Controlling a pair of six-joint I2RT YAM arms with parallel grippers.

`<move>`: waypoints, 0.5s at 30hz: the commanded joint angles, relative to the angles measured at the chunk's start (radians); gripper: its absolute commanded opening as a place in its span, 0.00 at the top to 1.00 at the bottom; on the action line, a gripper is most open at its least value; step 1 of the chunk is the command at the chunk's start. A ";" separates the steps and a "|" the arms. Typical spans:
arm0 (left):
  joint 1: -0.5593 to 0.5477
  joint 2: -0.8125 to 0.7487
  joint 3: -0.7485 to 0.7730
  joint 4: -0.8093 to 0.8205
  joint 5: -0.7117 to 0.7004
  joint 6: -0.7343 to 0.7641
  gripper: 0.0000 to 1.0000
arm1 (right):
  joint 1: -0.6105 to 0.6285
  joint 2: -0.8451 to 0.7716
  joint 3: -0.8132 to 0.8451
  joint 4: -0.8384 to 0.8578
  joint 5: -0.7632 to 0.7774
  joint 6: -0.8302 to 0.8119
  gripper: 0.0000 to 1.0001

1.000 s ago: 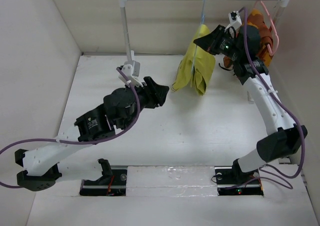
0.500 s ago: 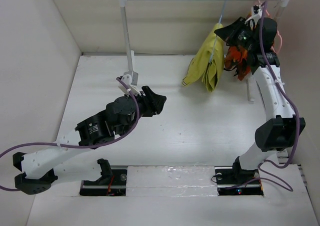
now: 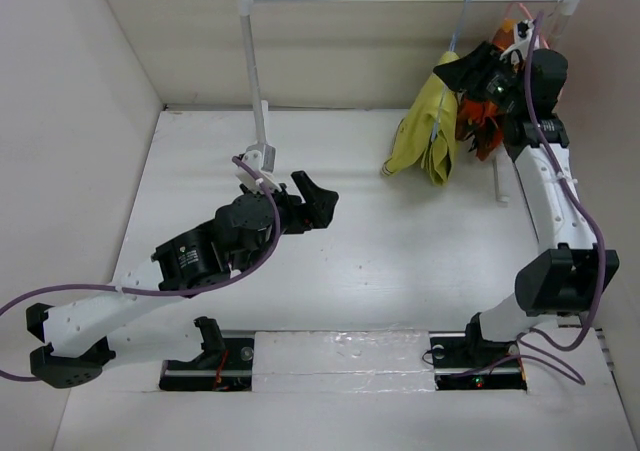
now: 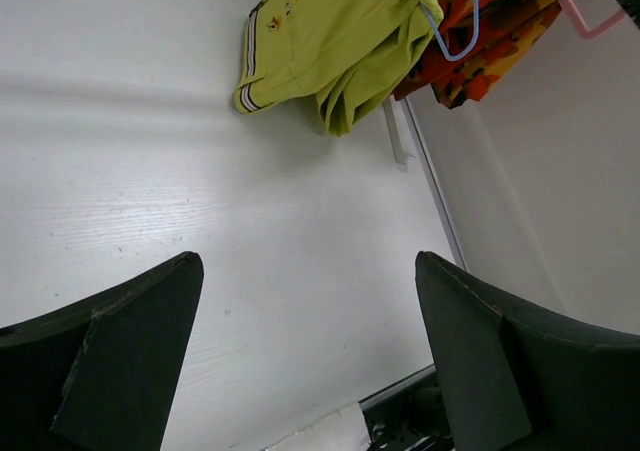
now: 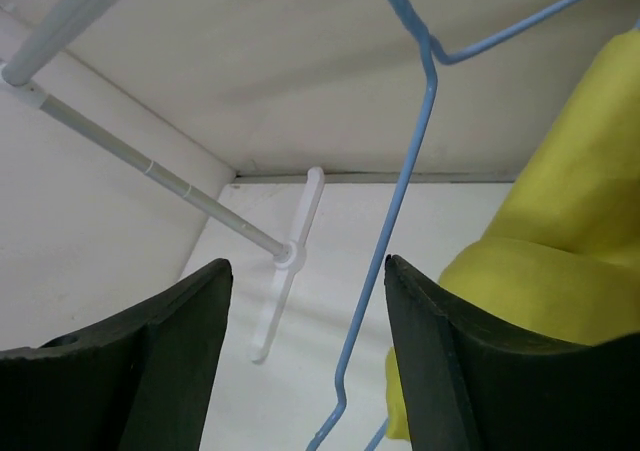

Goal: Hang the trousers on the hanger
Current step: Hang the hanger with trousers onto the clothesline

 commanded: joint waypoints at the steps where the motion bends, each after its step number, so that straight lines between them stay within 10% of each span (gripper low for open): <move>1: -0.001 -0.004 0.017 -0.014 -0.042 0.012 0.16 | -0.029 -0.067 0.067 -0.012 0.003 -0.095 0.32; 3: -0.001 -0.004 0.031 -0.037 -0.062 0.012 0.11 | -0.038 -0.069 0.122 -0.059 -0.001 -0.122 0.36; 4: -0.001 -0.006 0.036 -0.043 -0.071 0.013 0.06 | -0.049 -0.068 0.138 -0.067 -0.008 -0.141 0.00; 15: 0.029 -0.024 0.187 -0.113 -0.118 0.094 0.01 | -0.167 -0.204 0.192 -0.106 -0.040 -0.281 0.00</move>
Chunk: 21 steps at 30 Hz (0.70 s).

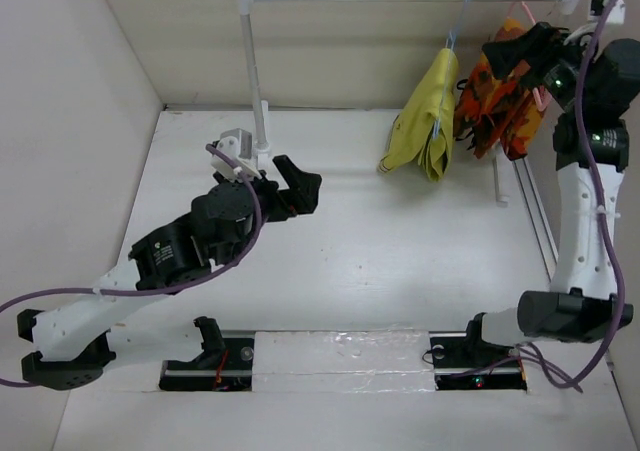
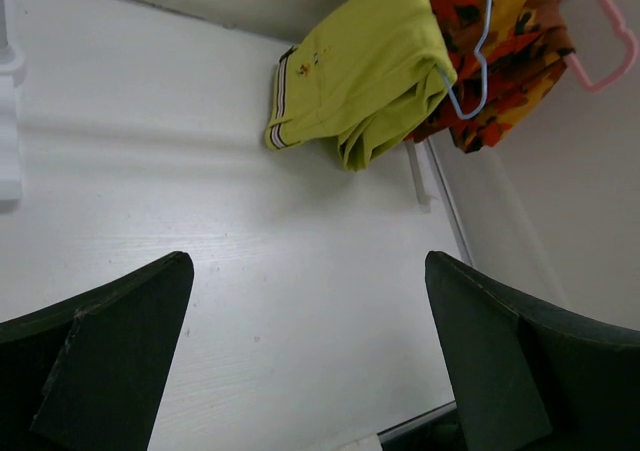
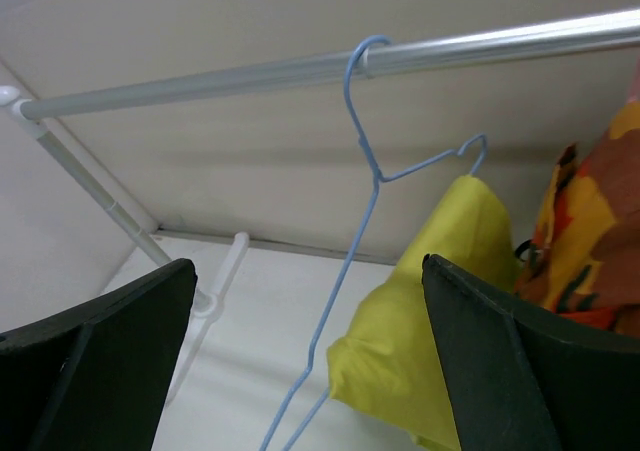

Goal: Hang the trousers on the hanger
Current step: Hang the hanger with trousers onto the clothesline

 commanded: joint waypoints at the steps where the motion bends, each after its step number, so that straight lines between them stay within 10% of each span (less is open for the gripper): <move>1: 0.010 -0.025 0.096 -0.016 -0.041 0.045 0.01 | -0.054 -0.144 -0.008 0.077 -0.064 -0.057 0.00; 9: 0.019 -0.076 0.149 -0.195 -0.118 -0.001 0.01 | 0.026 -0.546 -0.420 0.107 -0.149 -0.182 0.00; 21: 0.019 -0.247 -0.313 -0.207 0.135 -0.195 0.01 | 0.262 -1.091 -0.896 -0.490 0.169 -0.454 0.00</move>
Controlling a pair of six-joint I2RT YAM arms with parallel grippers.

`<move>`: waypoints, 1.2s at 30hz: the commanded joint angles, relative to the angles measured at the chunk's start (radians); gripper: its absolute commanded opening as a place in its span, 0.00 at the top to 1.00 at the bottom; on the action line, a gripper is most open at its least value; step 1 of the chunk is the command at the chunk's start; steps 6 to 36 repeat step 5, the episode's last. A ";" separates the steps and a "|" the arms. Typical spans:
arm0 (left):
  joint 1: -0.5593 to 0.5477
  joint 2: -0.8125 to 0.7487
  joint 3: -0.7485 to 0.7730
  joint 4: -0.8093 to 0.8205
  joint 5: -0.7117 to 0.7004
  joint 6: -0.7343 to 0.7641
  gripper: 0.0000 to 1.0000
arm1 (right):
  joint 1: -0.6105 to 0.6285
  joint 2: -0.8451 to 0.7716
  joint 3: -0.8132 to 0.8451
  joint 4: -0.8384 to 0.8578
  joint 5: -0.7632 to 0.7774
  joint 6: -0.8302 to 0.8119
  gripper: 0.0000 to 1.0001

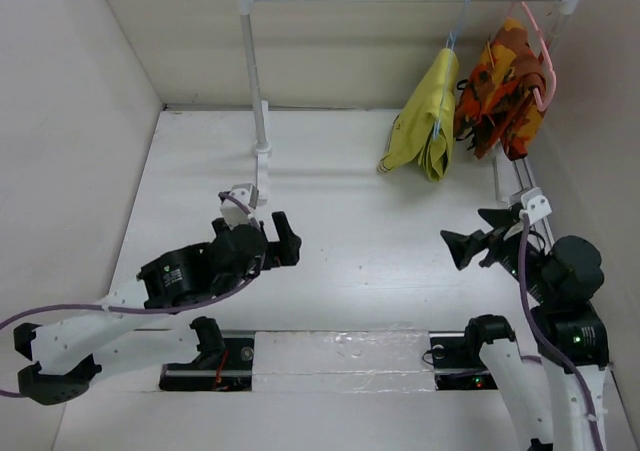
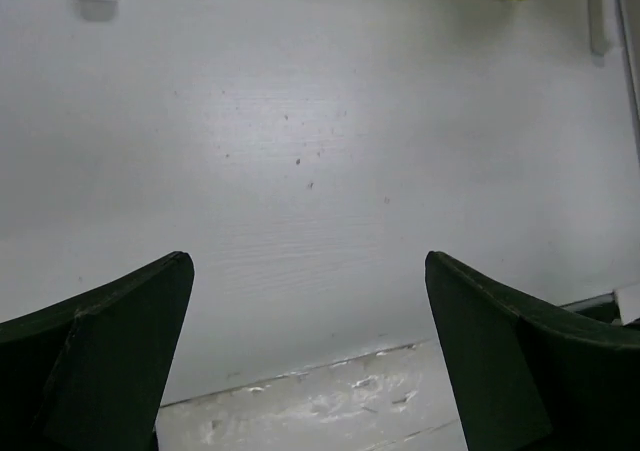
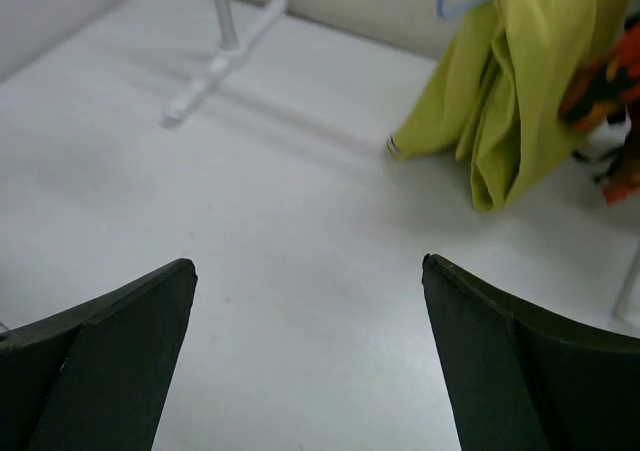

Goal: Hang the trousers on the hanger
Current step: Hang the hanger with trousers onto the clothesline

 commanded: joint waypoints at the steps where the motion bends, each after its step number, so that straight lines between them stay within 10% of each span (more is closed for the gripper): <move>1: 0.005 -0.104 -0.079 0.094 0.098 -0.042 0.01 | 0.021 -0.090 -0.084 -0.130 0.085 -0.069 0.00; 36: 0.005 -0.072 -0.079 0.119 0.114 -0.004 0.01 | 0.021 -0.056 -0.079 -0.095 0.069 -0.060 0.00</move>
